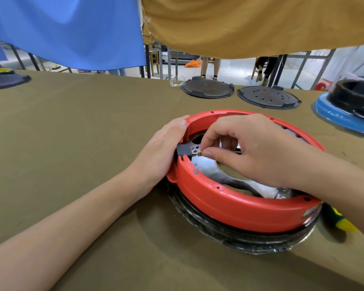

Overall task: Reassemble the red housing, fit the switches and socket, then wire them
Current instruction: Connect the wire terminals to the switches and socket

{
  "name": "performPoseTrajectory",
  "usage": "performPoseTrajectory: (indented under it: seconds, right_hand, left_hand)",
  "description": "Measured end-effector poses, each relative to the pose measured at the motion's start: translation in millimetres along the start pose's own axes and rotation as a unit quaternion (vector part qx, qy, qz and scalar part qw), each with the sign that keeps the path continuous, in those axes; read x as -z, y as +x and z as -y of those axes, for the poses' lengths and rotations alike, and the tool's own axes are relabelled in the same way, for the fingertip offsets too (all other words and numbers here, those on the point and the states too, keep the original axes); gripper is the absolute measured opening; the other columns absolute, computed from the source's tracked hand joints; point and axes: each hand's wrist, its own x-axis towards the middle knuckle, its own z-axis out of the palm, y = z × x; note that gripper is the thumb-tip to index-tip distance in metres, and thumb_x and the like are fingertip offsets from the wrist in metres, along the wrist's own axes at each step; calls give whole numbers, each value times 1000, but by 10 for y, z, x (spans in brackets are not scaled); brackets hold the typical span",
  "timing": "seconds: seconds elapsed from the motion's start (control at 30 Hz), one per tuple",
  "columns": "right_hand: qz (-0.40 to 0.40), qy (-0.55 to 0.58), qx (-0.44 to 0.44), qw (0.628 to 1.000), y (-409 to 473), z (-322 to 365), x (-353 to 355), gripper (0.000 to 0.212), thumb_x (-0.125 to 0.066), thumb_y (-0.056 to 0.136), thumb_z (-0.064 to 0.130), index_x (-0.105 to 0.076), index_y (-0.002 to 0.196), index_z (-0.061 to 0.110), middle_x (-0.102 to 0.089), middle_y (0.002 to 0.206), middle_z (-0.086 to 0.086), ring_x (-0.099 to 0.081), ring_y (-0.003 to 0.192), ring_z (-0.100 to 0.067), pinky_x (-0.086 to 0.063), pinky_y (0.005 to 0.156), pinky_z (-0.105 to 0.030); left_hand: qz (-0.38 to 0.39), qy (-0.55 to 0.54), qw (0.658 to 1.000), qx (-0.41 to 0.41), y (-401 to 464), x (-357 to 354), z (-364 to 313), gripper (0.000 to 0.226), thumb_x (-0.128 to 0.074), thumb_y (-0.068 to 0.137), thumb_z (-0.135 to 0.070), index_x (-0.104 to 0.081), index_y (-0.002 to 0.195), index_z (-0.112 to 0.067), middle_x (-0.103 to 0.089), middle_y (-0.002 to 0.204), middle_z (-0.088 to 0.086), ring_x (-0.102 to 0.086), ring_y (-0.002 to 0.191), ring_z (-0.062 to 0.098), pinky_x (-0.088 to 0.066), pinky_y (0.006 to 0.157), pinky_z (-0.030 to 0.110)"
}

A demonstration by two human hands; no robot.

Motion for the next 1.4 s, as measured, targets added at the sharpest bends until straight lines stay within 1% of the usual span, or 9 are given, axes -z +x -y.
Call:
performPoseTrajectory:
  seconds: [0.07,0.13,0.23,0.33,0.53,0.7,0.93,1.23,1.4]
  right_hand:
    - [-2,-2,4,1000,5,-4,-13,5,-67,90,26,-72,92,25,-58,73,24,-56,80,8,-42,73,-8]
    - [-2,-8,5,1000,8,-6,-21,6,-67,90,26,-72,93,24,-61,75,21,-58,81,2,-45,74,-15]
    - [-4,-21,1,1000,12,2,-27,7,-65,90,28,-71,93,26,-62,76,20,-59,79,-1,-46,73,-20]
    - [1,-42,-2,999,15,15,-33,8,-63,91,29,-70,94,28,-62,79,20,-59,76,0,-48,70,-22]
    - [-12,-78,16,997,23,44,-45,9,-63,92,26,-71,95,24,-67,87,13,-61,80,-7,-51,75,-34]
    - [-10,-80,25,996,27,51,-55,9,-63,92,23,-71,95,23,-66,88,13,-60,80,-8,-51,76,-34]
    - [-7,-61,14,998,18,41,-51,9,-62,92,23,-70,95,23,-60,87,17,-56,78,-3,-51,76,-31]
    - [0,-78,12,997,22,72,-49,11,-60,93,25,-70,95,22,-63,89,14,-58,80,-6,-50,77,-32]
    - [-3,-90,21,996,27,73,-45,11,-60,94,26,-70,94,22,-64,87,14,-59,78,-6,-51,75,-32]
  left_hand:
    - [0,2,1000,2,3,2,7,37,-34,107,-30,-58,134,-23,-61,135,-2,-55,127,14,-35,115,41]
    - [0,1,1000,3,6,-2,11,38,-34,107,-31,-57,135,-23,-61,135,-1,-54,128,16,-35,115,42]
    - [-4,0,1000,7,10,-8,15,38,-34,107,-31,-56,136,-23,-60,136,0,-53,130,18,-33,116,43]
    - [-11,4,1000,6,11,-14,16,38,-34,107,-31,-56,137,-23,-59,137,-1,-52,130,17,-32,117,42]
    - [-13,-2,1000,15,1,-25,13,38,-34,106,-33,-55,137,-26,-59,137,-4,-53,129,13,-33,116,40]
    - [-18,-4,1000,12,-4,-26,12,37,-34,107,-32,-57,135,-26,-60,135,-4,-54,128,13,-34,115,40]
    - [-14,-4,1000,10,-3,-24,3,37,-34,107,-30,-57,136,-23,-60,136,-2,-53,128,13,-34,116,40]
    - [-22,-12,1000,17,-1,-39,22,37,-34,107,-34,-57,135,-27,-60,135,-5,-54,127,13,-35,115,41]
    - [-42,-19,999,20,-15,-53,18,37,-35,106,-34,-58,135,-28,-61,134,-8,-55,126,11,-35,115,40]
